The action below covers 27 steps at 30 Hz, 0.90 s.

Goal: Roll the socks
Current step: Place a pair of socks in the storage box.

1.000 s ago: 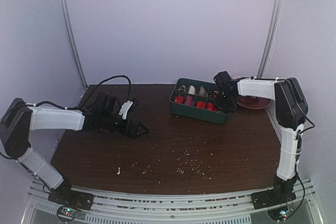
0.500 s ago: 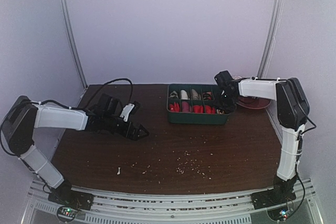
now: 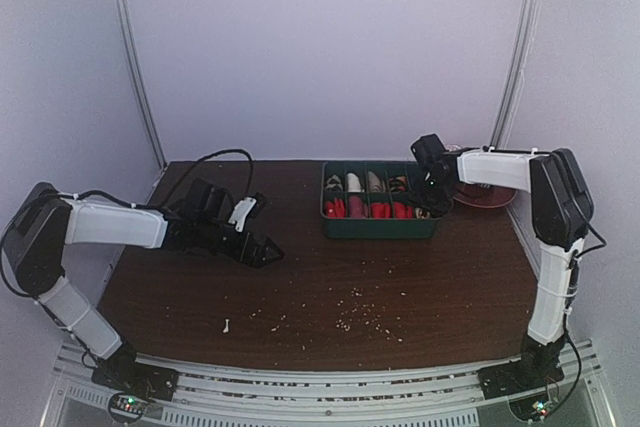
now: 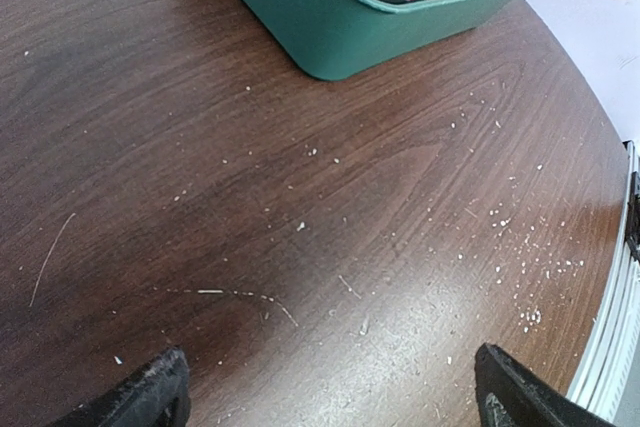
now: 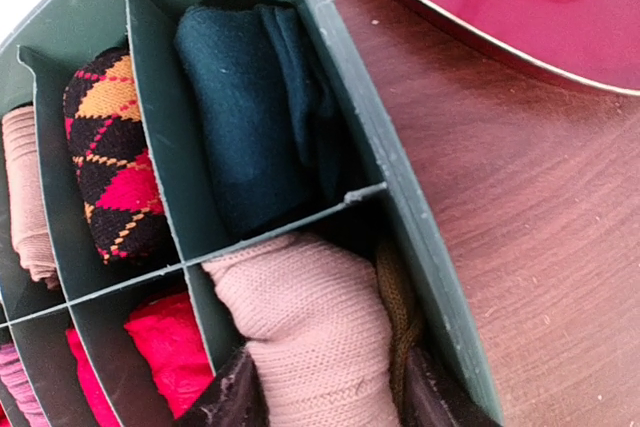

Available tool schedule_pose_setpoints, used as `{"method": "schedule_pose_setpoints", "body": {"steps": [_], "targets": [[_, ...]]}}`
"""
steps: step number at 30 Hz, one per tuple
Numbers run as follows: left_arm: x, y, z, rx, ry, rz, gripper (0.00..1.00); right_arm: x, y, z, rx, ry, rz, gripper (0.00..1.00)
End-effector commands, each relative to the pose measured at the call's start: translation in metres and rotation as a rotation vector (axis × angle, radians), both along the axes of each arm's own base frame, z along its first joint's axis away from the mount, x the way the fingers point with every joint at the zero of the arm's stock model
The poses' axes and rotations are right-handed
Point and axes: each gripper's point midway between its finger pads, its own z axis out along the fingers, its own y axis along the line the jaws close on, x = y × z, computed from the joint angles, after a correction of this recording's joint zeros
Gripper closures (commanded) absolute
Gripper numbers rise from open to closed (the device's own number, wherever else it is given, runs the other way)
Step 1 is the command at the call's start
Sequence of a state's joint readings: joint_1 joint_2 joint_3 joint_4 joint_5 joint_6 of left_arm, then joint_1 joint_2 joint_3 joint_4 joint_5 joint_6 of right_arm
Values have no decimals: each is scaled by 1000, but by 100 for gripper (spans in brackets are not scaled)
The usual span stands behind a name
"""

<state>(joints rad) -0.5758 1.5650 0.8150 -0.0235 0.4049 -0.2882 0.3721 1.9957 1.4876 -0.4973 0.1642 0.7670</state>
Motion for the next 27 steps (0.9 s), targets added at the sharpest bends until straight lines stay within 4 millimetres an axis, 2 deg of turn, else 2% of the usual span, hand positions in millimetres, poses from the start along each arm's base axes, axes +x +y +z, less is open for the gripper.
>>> {"method": "schedule_pose_setpoints", "body": {"steps": [1,9,18,21,25,27], "targets": [[5,-6,21,-41,-68,-22,2,-40,-35,-22,-91,158,-61,45],[6,-6,19,-38,-66,-22,2,-39,-35,0,-91,102,-56,44],[7,-5,14,-26,-63,-10,2,-29,-14,32,-68,7,19,47],[10,-3,16,-28,-80,7,2,-27,-7,48,-75,-42,66,46],[15,-2,27,-51,-129,27,2,-24,3,79,-92,-149,149,45],[23,6,31,-39,-143,103,2,-24,6,95,-94,-211,189,45]]}}
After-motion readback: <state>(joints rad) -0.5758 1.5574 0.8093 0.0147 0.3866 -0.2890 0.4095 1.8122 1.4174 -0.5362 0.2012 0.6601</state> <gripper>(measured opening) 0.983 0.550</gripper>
